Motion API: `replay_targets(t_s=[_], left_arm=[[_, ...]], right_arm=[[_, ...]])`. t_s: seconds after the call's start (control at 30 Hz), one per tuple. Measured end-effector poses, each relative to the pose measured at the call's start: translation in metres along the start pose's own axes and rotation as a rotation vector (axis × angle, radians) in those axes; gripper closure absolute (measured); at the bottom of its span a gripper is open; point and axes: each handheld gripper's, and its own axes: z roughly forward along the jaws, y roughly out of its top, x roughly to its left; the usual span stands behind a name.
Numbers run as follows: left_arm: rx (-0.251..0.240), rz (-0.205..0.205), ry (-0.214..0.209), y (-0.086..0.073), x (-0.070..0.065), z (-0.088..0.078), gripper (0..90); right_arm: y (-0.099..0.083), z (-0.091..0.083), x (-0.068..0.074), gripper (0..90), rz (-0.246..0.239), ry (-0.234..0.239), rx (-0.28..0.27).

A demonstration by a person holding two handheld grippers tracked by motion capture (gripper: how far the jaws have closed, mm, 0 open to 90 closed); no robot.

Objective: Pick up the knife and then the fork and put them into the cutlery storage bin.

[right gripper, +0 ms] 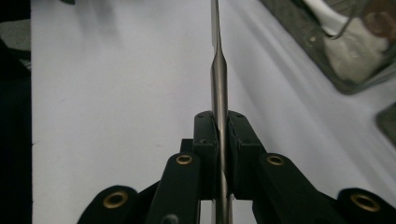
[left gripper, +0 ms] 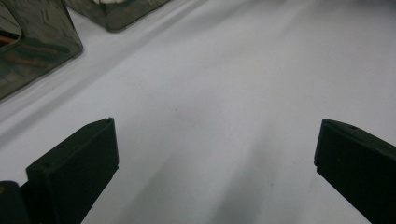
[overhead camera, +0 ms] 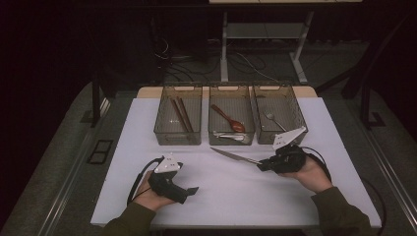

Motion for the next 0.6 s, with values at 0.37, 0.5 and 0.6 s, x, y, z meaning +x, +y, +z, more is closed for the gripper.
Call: replay_targets(t_s=[0.37, 0.5, 0.6], left_arm=[[0.003, 0.013, -0.004, 0.000, 0.001, 0.000, 0.0], [0.013, 0.021, -0.001, 0.000, 0.000, 0.001, 0.0], [0.021, 0.011, 0.005, 0.001, 0.000, 0.001, 0.0]], right_arm=[[0.002, -0.023, -0.015, 83.6, 0.032, -0.048, -0.089], [0.004, -0.031, -0.019, 83.6, 0.043, -0.072, -0.121], [0.004, -0.039, -0.023, 83.6, 0.060, -0.099, -0.135]])
